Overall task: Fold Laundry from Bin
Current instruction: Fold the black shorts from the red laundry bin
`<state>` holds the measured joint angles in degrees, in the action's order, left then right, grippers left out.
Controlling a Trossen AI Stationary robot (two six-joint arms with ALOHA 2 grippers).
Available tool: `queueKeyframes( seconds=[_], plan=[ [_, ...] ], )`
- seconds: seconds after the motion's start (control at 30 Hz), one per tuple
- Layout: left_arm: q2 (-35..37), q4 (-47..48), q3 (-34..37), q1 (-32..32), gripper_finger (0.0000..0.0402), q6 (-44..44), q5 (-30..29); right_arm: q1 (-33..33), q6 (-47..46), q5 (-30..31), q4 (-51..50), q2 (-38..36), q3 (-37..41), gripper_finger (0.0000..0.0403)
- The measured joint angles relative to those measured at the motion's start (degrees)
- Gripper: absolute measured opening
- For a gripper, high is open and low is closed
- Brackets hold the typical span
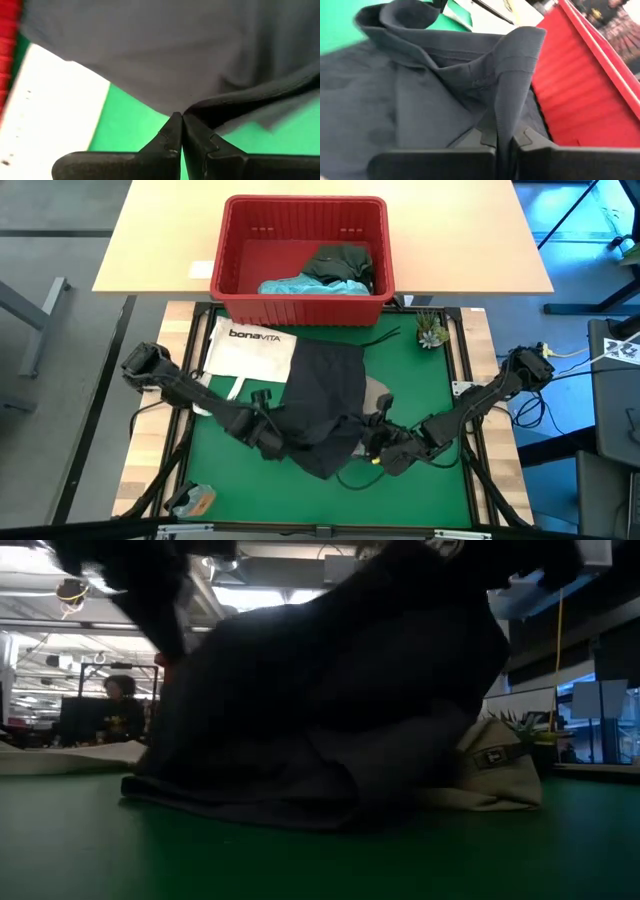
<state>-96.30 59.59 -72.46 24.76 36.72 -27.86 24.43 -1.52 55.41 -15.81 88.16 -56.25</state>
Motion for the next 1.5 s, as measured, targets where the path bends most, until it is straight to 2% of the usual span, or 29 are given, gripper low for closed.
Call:
queueKeyframes(
  seconds=[0.33, 0.5, 0.67, 0.83, 0.97, 1.27, 1.5],
  plan=[
    [0.8, -0.54, 0.02, -14.49, 0.0, -16.64, -6.6, -9.76, -4.23, 2.42, -7.41, 0.02, 0.02, 0.0001],
    [0.8, -1.7, 0.02, -21.44, 0.0, -22.63, -8.68, -16.3, -4.24, -2.03, -10.0, 0.02, 0.02, 0.0001],
    [0.8, -6.23, 0.02, -27.88, 0.0, -27.91, -7.66, -22.44, -2.7, -5.07, -10.14, 0.02, 0.02, 0.0001],
    [0.8, -9.36, 0.02, -33.34, 0.0, -28.36, -3.49, -28.48, -2.51, -12.04, -10.15, 0.02, 0.02, 0.0001],
    [0.8, -10.36, 0.06, -36.13, 0.0, -28.36, -1.56, -32.13, -2.49, -14.23, -10.16, 0.02, 0.02, 0.0001],
    [0.78, -10.76, 0.06, -40.25, 0.0, -28.29, -1.38, -36.96, -3.01, -15.72, -13.2, 0.07, 0.04, 0.0001],
    [0.78, -15.38, 0.06, -42.79, 0.0, -28.16, -0.93, -39.11, -2.73, -16.42, -12.97, 0.07, 0.04, 0.0001]
  ],
)
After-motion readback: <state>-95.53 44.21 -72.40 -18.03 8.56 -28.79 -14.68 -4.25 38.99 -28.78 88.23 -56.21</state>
